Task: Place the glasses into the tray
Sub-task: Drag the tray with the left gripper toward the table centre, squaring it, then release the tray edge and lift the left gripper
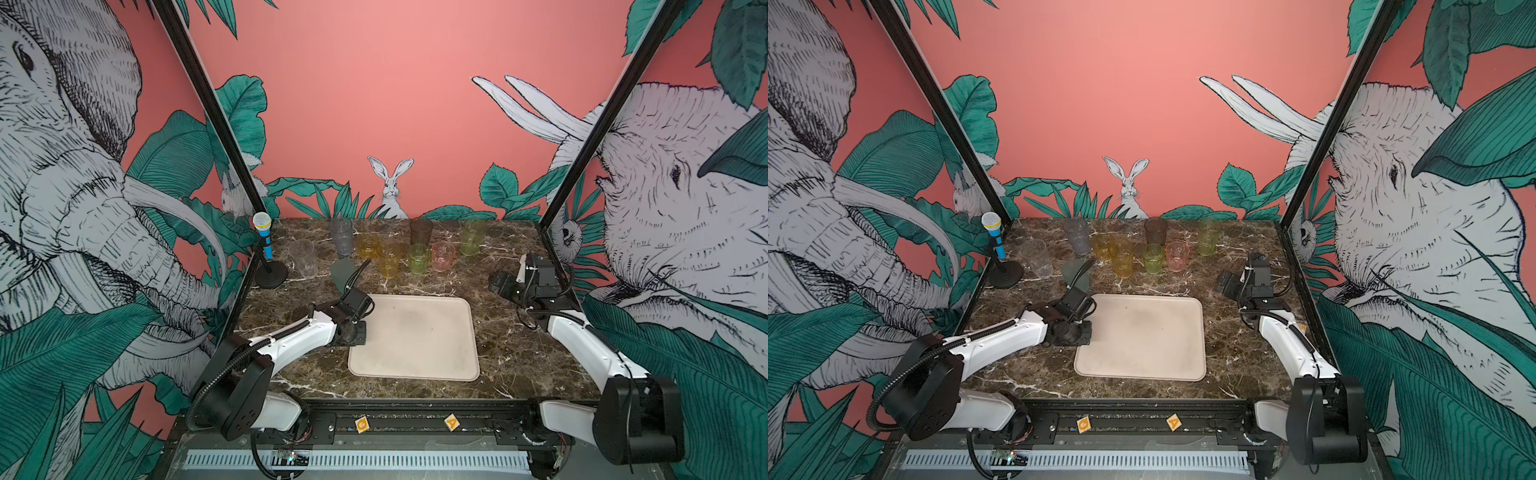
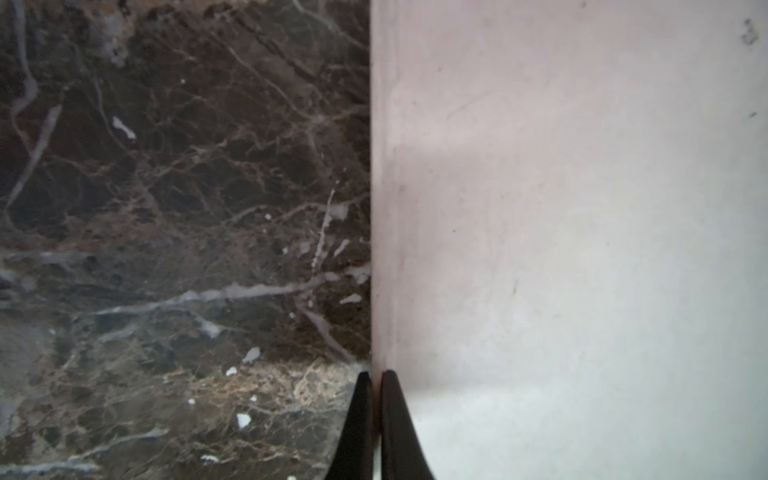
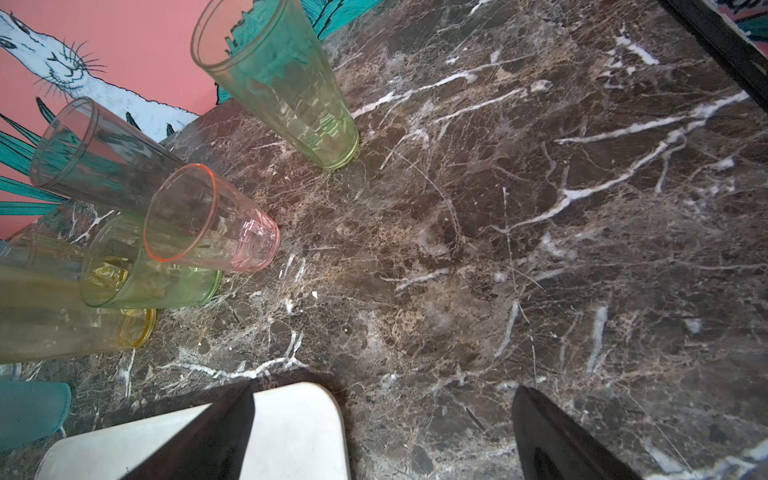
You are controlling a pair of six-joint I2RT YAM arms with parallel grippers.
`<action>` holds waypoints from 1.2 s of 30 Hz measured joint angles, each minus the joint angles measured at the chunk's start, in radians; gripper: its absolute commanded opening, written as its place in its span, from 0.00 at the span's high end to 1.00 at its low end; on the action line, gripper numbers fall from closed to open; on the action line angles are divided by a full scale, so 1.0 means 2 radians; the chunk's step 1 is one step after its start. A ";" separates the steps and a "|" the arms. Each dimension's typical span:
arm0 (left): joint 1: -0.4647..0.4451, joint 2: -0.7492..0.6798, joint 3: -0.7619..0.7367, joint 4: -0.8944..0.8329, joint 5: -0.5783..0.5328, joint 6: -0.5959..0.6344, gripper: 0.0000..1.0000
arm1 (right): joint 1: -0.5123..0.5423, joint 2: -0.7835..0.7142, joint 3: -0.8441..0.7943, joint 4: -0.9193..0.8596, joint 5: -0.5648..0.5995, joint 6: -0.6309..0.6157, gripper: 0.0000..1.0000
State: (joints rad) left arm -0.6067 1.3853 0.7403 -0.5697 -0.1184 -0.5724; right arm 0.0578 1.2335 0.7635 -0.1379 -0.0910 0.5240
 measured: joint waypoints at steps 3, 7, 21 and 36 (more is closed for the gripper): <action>0.010 0.000 -0.004 0.001 0.002 0.007 1.00 | 0.000 0.001 0.000 0.000 0.000 0.000 0.01; 0.021 -0.003 -0.014 0.007 0.006 0.010 1.00 | 0.000 0.002 0.000 0.000 0.000 0.000 0.01; 0.030 -0.006 -0.028 0.015 0.011 0.012 0.91 | 0.000 0.002 0.000 0.003 0.000 0.000 0.01; 0.030 -0.040 -0.024 0.007 0.012 0.008 0.57 | 0.000 0.002 0.000 0.003 -0.002 0.000 0.01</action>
State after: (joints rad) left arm -0.5461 1.3048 0.6922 -0.5549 -0.0940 -0.5571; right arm 0.0582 1.2373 0.7635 -0.1310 -0.0948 0.5240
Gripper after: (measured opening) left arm 0.407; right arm 0.989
